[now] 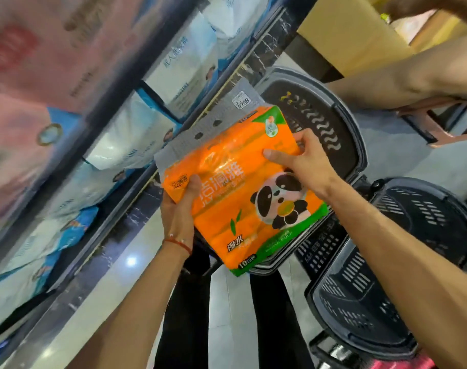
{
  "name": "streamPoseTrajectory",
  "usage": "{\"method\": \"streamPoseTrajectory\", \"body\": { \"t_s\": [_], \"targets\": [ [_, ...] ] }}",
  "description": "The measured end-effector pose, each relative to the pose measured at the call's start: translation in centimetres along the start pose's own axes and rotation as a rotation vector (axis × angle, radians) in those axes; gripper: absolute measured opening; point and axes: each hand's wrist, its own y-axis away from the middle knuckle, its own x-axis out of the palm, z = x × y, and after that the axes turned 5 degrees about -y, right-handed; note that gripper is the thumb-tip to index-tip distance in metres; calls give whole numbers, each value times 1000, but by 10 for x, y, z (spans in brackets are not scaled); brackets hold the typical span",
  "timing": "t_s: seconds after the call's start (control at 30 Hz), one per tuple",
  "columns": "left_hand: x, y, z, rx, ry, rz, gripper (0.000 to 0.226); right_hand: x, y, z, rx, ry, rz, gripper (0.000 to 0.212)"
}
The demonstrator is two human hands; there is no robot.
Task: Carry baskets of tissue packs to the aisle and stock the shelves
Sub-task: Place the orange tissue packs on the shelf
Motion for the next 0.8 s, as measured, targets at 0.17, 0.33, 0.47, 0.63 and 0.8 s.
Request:
{"method": "streamPoseTrajectory", "body": {
  "t_s": [0.17, 0.33, 0.47, 0.63, 0.8],
  "targets": [
    [-60, 29, -38, 5, 19, 75, 82, 14, 41, 27, -3, 4, 188, 58],
    [-107, 63, -52, -35, 47, 134, 94, 33, 85, 40, 39, -53, 381, 102],
    [-132, 101, -55, 25, 103, 94, 93, 44, 122, 37, 14, -125, 426, 103],
    [-148, 173, -53, 103, 209, 142, 101, 50, 186, 50, -28, -319, 503, 53],
    [-172, 259, -60, 249, 199, 59, 94, 41, 254, 66, -78, -369, 592, 48]
  ]
}}
